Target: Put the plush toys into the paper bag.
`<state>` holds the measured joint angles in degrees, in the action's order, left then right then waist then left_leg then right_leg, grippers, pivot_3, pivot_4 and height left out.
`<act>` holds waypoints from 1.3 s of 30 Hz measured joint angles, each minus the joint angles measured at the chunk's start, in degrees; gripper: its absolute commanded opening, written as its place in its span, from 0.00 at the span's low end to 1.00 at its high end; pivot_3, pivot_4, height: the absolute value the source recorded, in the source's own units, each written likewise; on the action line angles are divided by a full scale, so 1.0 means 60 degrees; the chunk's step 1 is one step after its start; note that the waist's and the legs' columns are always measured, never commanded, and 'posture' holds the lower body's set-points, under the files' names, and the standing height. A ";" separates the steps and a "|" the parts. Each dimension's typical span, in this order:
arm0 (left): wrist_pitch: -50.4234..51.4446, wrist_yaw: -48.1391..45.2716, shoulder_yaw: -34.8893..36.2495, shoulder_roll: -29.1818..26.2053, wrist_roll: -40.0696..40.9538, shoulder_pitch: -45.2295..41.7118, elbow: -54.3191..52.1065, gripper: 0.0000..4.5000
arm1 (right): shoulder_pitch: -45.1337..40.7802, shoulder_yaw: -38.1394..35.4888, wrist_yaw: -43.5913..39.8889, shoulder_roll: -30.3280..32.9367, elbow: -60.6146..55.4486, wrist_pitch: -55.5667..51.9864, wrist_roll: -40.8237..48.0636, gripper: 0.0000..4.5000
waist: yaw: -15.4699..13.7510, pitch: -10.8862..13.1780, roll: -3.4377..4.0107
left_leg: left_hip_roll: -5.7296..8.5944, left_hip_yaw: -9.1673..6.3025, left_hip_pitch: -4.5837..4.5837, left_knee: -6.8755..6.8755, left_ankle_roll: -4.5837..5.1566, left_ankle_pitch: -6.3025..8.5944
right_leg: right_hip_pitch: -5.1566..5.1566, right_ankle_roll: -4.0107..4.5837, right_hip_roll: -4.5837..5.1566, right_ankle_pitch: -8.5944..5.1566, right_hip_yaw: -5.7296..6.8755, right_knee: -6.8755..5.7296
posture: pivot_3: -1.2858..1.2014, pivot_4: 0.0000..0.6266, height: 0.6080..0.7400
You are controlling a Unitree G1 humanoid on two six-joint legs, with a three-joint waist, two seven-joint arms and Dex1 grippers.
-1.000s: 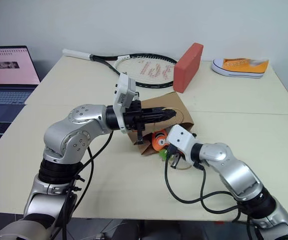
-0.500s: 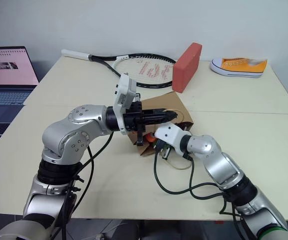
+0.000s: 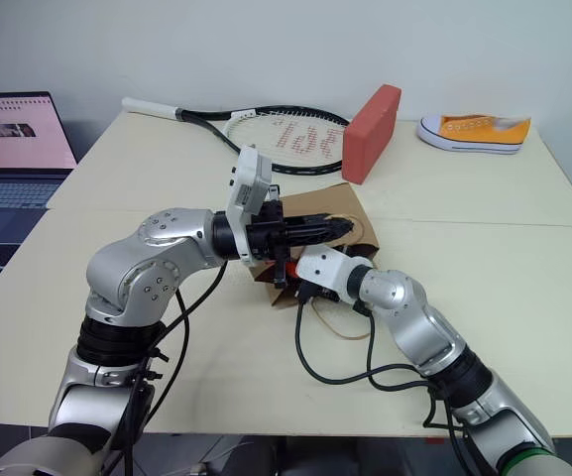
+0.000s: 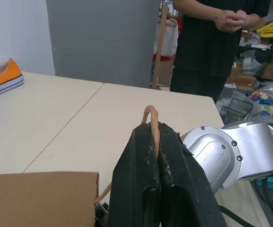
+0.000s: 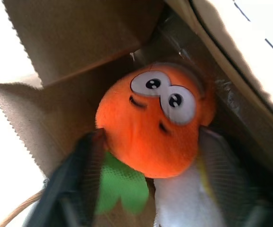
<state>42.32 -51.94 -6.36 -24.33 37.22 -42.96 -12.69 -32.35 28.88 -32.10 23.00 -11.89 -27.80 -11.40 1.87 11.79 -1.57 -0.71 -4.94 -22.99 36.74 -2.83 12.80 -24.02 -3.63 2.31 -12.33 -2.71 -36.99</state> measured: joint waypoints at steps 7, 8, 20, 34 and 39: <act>-0.0063 0.0044 0.0006 0.0000 -0.0035 -0.0019 0.0100 0.00 | 0.0269 -0.0332 -0.0277 -0.0194 -0.0574 -0.0402 0.0132 0.99 | -0.0002 0.0000 0.0000 | 0.0000 0.0000 -0.0001 0.0000 0.0000 0.0000 | 0.0000 0.0000 0.0000 0.0000 0.0000 -0.0001 | 0.52 0.24 1.00; -0.0116 0.0058 0.0027 0.0010 -0.0053 -0.0024 0.0142 0.00 | 0.0330 -0.0465 -0.0447 -0.0137 -0.0832 -0.0608 0.0273 0.99 | -0.0006 0.0000 0.0000 | 0.0000 -0.0002 -0.0001 0.0000 0.0000 0.0000 | 0.0002 0.0000 0.0000 0.0000 0.0000 0.0000 | 0.52 0.24 1.00; -0.0302 0.0202 -0.0031 0.0102 -0.0358 -0.0050 0.0370 0.00 | 0.1510 -0.3132 -0.3114 0.1940 -0.4110 -0.2876 0.3797 0.99 | -0.0020 0.0000 -0.0001 | 0.0001 -0.0004 0.0000 0.0001 0.0001 0.0000 | 0.0008 0.0000 0.0000 -0.0001 0.0004 0.0006 | 0.52 0.24 1.00; -0.0372 0.0193 -0.0023 0.0093 -0.0395 -0.0027 0.0375 0.00 | 0.3749 -0.4116 -0.1572 0.2109 -0.3196 -0.3507 0.4362 0.99 | -0.0003 -0.0001 -0.0001 | -0.0001 0.0008 0.0004 0.0017 0.0001 0.0000 | 0.0012 0.0033 -0.0001 -0.0020 -0.0007 0.0002 | 0.52 0.24 1.00; -0.0422 0.0198 -0.0016 0.0073 -0.0394 -0.0027 0.0365 0.00 | 0.3667 -0.3531 -0.0791 0.1589 -0.1967 -0.3157 0.3885 0.86 | -0.0003 -0.0001 -0.0001 | 0.0000 0.0006 0.0003 0.0008 0.0001 0.0000 | 0.0008 0.0006 -0.0001 -0.0004 -0.0006 0.0001 | 0.52 0.24 1.00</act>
<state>39.79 -50.76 -6.45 -23.89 34.86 -43.12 -10.50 -10.35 7.70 -36.85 32.54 -23.70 -46.74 11.91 1.85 11.78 -1.57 -0.72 -4.90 -22.97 36.79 -2.82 12.80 -23.97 -3.59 2.31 -12.36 -2.75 -36.98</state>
